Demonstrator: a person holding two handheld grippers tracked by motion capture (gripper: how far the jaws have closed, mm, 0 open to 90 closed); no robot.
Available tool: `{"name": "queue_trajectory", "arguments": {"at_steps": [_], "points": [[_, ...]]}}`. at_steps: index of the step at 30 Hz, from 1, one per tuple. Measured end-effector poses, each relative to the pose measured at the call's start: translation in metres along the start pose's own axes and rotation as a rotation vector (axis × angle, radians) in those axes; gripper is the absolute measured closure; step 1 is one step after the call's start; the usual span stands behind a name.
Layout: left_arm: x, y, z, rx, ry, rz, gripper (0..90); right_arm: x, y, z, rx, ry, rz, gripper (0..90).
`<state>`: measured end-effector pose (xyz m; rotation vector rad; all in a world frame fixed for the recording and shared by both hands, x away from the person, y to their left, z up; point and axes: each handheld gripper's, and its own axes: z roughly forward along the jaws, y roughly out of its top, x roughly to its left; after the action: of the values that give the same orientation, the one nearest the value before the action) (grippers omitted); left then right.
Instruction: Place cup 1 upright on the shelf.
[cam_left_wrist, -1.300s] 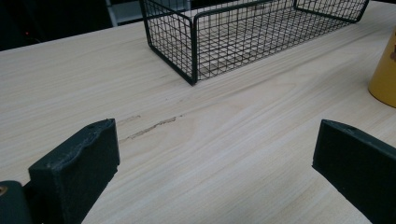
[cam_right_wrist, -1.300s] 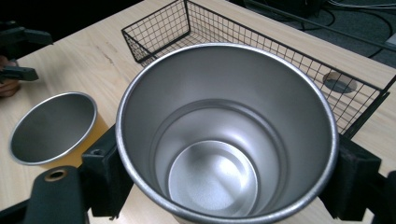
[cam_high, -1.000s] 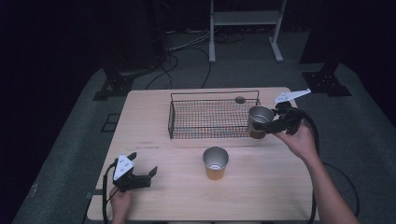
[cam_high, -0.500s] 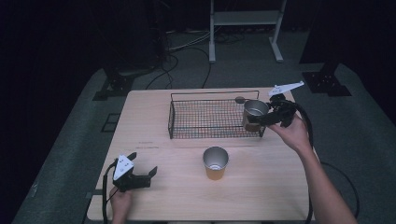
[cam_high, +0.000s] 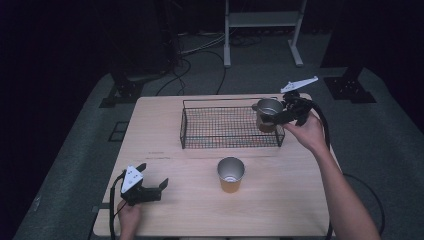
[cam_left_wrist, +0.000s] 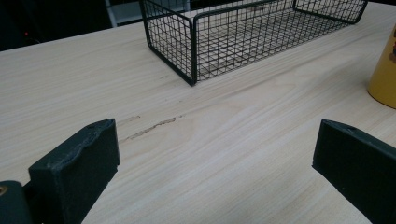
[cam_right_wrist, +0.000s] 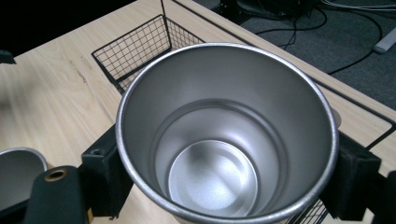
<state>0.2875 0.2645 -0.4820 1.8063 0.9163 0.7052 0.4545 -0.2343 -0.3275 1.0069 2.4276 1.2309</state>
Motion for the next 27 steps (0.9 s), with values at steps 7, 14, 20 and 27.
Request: {"name": "queue_trajectory", "arguments": {"at_steps": [7, 14, 20, 27], "points": [[0.0, 0.0, 0.0, -0.002, 0.0, -0.003, 0.0, -0.006, 0.009, 0.009, 0.011, -0.013, 0.002, 17.5], [0.0, 0.0, 0.0, -0.003, -0.001, -0.003, 0.0, -0.01, 0.016, 0.016, 0.006, -0.023, 0.009, 17.5], [0.0, 0.0, 0.0, -0.003, -0.001, -0.002, 0.0, -0.013, 0.021, 0.023, -0.008, -0.028, 0.02, 17.5], [0.0, 0.0, 0.0, -0.004, -0.003, -0.003, 0.0, -0.022, 0.017, 0.04, 0.008, -0.046, 0.06, 17.5]]}}
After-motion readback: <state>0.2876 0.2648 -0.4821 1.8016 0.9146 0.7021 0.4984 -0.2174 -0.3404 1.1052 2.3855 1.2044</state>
